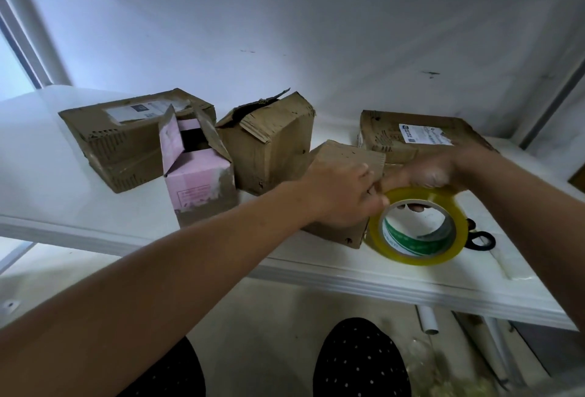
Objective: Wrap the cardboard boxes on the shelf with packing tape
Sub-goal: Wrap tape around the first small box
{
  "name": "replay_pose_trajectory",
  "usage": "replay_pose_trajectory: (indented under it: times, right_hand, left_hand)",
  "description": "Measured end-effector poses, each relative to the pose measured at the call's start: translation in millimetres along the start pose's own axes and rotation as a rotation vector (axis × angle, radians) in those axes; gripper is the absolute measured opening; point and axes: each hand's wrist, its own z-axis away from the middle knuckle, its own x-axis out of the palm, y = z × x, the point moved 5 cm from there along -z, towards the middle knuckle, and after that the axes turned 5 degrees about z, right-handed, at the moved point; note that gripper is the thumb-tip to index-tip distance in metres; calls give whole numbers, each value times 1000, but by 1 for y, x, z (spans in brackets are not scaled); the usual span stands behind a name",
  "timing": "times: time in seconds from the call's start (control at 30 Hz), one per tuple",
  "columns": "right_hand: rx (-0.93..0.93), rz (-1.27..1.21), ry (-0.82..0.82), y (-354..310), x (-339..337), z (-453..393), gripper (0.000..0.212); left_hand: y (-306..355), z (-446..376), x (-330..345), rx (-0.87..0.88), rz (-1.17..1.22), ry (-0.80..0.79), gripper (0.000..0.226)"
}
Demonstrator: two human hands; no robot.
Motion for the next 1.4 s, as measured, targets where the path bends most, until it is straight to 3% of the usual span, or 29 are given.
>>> replay_pose_trajectory:
  times: [0.07,0.13,0.23,0.33,0.4,0.53,0.63,0.77,0.97,1.1,1.17,1.27,1.33,1.4]
  right_hand:
    - [-2,11,22,1,0,1,43]
    - [-24,0,62,3,1,3,41]
    - [-84,-116,87,9,6,7,47]
    - [-149,-172,66,18,8,10,73]
    - [-160,-241,20,27,8,13,81]
    - [-182,-454,-87,48,18,17,100]
    - [-244,-617,-63,52,25,12,91]
    - [-386,-694,72,34,5,15,60]
    - [-751,-1019,14,-26,-15,25,63]
    - [-691,-1084,170,-60,-15,12,53]
    - [-637,-994,269,-67,-22,12,53]
    - [-587,-870,301,-77,-30,10,55]
    - [-578,-853,323,-86,-32,5,50]
    - [-578,-863,348,-96,-31,-1,46]
  left_hand:
    - [3,2,16,-32,55,-192,96]
    - [-1,2,19,-66,71,-227,103]
    - [-14,1,13,-237,95,-113,102]
    - [-31,12,17,-521,267,-18,107]
    - [-40,18,17,-601,479,15,101]
    - [-53,19,15,-565,692,64,72]
    - [-59,21,18,-576,846,113,69]
    - [-76,20,21,-650,1112,119,70]
    - [-98,29,40,-866,1510,250,56]
    - [-97,27,60,-1024,1627,351,47]
    - [-104,32,55,-968,1402,412,45]
    - [-108,39,30,-691,857,461,37]
    - [-97,40,16,-443,914,516,39]
    - [-83,38,11,-261,1036,510,87]
